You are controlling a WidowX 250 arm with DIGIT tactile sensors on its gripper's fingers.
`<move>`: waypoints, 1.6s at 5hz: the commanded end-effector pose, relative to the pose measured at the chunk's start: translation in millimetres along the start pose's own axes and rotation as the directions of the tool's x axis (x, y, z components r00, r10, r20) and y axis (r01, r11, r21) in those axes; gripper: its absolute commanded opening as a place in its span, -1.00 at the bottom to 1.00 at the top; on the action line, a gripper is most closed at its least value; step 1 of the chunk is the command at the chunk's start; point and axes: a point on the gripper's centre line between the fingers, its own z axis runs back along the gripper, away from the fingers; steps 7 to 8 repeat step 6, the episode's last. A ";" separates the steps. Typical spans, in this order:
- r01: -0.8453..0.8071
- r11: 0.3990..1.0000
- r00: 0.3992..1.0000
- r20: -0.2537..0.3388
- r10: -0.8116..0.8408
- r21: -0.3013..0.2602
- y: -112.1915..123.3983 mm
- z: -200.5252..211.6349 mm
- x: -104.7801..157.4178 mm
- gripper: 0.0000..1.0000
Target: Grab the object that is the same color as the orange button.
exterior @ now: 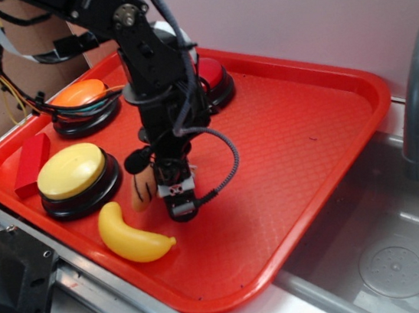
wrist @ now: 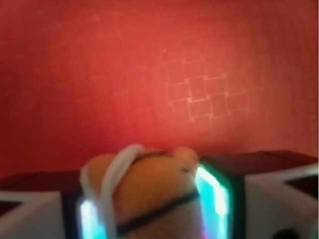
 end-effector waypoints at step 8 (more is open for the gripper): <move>-0.741 0.669 0.649 0.191 0.736 -0.060 75.2 165.6 -59.6 -1.00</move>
